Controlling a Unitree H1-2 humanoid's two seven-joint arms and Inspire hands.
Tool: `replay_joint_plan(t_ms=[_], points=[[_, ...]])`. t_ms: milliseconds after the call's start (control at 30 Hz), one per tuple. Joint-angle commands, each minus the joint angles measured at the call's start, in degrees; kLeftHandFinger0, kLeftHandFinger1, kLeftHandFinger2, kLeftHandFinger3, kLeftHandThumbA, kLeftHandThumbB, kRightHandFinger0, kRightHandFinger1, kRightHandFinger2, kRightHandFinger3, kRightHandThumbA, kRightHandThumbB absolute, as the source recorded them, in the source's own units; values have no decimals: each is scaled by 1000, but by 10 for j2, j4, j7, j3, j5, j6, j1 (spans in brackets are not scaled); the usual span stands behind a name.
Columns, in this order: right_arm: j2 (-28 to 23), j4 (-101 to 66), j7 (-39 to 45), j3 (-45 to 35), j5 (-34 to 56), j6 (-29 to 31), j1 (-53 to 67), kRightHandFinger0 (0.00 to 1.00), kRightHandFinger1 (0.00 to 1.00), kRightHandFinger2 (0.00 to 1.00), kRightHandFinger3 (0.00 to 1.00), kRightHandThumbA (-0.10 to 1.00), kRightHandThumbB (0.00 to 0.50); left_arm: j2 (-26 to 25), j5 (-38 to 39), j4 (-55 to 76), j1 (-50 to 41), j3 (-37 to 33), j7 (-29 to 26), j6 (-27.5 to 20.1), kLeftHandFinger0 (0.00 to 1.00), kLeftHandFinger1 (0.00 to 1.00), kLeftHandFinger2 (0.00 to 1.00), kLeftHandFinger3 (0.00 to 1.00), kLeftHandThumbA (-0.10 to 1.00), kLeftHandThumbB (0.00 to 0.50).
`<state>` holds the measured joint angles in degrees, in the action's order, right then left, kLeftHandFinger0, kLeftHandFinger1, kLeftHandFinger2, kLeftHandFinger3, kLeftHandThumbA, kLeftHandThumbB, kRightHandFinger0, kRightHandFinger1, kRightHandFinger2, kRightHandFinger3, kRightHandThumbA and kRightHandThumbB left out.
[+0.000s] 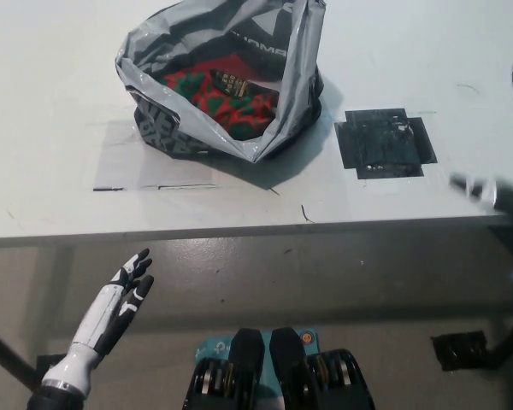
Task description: The robot uses its right hand to pick up a bag of coffee beans and puts it in the black plastic bag, then the robot grabs the top of the bag and lifts it.
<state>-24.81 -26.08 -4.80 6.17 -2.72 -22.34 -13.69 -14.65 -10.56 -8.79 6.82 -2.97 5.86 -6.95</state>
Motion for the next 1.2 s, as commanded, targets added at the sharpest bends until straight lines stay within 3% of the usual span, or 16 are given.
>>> replay_joint_plan(t_ms=[0,167,400,467,1000,1167], points=[[59,-185,-46,44,-138,304,170,1000,1000,1000,1000,1000,240,-22,26,15,42,13,9,-47,1000,1000,1000,1000,1000,280],[102,1,-95,74,-169,390,182,1000,1000,1000,1000,1000,212,-22,25,24,21,11,11,-47,1000,1000,1000,1000,1000,272],[140,179,-117,66,-144,450,175,1000,1000,1000,1000,1000,208,-18,30,32,-11,10,12,-46,1000,1000,1000,1000,1000,261],[143,219,-115,64,-141,445,171,1000,1000,1000,1000,1000,239,-17,36,26,-20,11,11,-57,1000,1000,1000,1000,1000,259],[153,279,-85,60,-129,433,171,1000,1000,1000,1000,1000,205,-20,21,27,-40,8,6,-53,1000,1000,1000,1000,1000,237],[157,272,-84,57,-134,434,198,1000,1000,1000,1000,1000,244,-20,8,42,-63,0,7,-47,1000,1000,1000,1000,1000,217]])
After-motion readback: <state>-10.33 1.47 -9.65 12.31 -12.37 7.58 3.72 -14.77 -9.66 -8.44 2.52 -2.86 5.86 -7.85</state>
